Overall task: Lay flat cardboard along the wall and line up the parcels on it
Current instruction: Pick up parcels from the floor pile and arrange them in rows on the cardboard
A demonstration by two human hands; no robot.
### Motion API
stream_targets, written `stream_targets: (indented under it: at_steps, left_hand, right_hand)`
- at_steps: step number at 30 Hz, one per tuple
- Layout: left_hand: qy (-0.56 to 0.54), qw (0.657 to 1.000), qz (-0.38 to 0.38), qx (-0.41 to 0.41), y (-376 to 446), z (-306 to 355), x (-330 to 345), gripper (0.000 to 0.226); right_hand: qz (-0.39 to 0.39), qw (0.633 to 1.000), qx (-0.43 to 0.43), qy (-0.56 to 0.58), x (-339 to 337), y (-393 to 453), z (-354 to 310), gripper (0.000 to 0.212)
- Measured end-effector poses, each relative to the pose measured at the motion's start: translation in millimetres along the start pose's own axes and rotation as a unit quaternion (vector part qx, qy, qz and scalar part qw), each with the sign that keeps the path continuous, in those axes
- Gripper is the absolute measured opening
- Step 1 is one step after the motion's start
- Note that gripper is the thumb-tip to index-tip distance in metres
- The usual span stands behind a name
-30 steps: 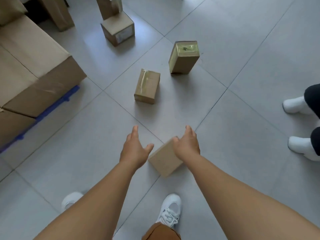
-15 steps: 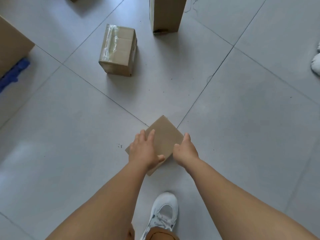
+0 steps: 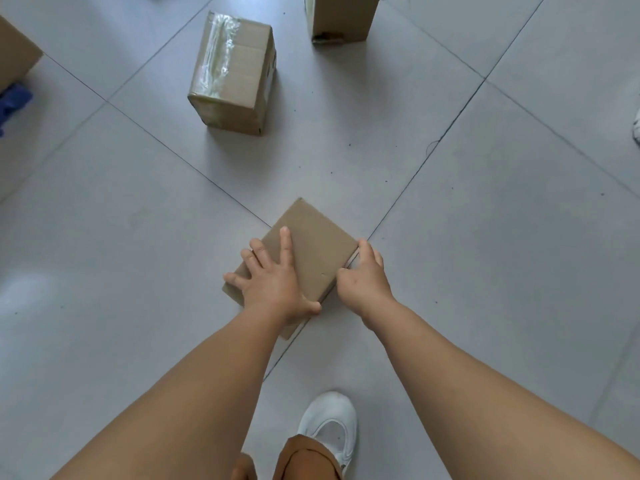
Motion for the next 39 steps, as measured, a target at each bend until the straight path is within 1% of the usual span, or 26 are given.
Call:
stream_targets:
  at_steps: [3,6,10,13,16,19,23,28,33,36,39]
  left_hand:
    - [-0.039,0.998,0.029,-0.048,-5,-25,-55,0.141]
    - [-0.079,0.991,0.047,-0.099,-14,-52,-114,0.141]
    - [-0.124,0.976,0.081,-0.161,-33,-92,-191,0.141]
    - [-0.149,0.963,0.100,-0.200,-37,-119,-235,0.141]
    - [-0.170,0.954,0.119,-0.216,-26,-140,-280,0.141]
    - [-0.190,0.949,0.121,-0.220,-5,-153,-320,0.140]
    - [-0.217,0.947,0.113,-0.205,30,-154,-371,0.141]
    - [-0.219,0.953,0.109,-0.178,61,-138,-417,0.142]
    - [-0.212,0.958,0.106,-0.160,97,-106,-452,0.141]
    - [-0.208,0.961,0.101,-0.155,123,-80,-468,0.140]
    - [-0.211,0.960,0.094,-0.160,152,-53,-479,0.140]
  right_hand:
    - [0.005,1.000,-0.024,-0.002,-6,-12,-46,0.066]
    - [0.014,0.997,-0.068,-0.017,-17,-25,-103,0.065]
    - [0.004,0.993,-0.110,-0.043,-29,-47,-179,0.065]
    - [0.003,0.991,-0.121,-0.053,-34,-55,-225,0.067]
    - [0.007,0.990,-0.129,-0.064,-34,-51,-271,0.070]
    - [0.010,0.989,-0.126,-0.074,-32,-37,-317,0.073]
    - [0.029,0.986,-0.137,-0.089,-42,-13,-376,0.078]
    - [0.039,0.989,-0.105,-0.096,-74,19,-411,0.086]
    - [0.045,0.989,-0.079,-0.115,-116,69,-430,0.098]
    - [0.038,0.984,-0.075,-0.159,-140,104,-440,0.101]
    - [0.017,0.965,-0.083,-0.247,-159,145,-451,0.105]
Point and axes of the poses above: each hand's wrist, its own y-axis towards the middle knuckle, its own x-axis out of the palm, z = x × y, the point moved 9 cm from there along y, towards the middle knuckle, and after that the axes turned 3 degrees about -x, right-handed, at the moved point
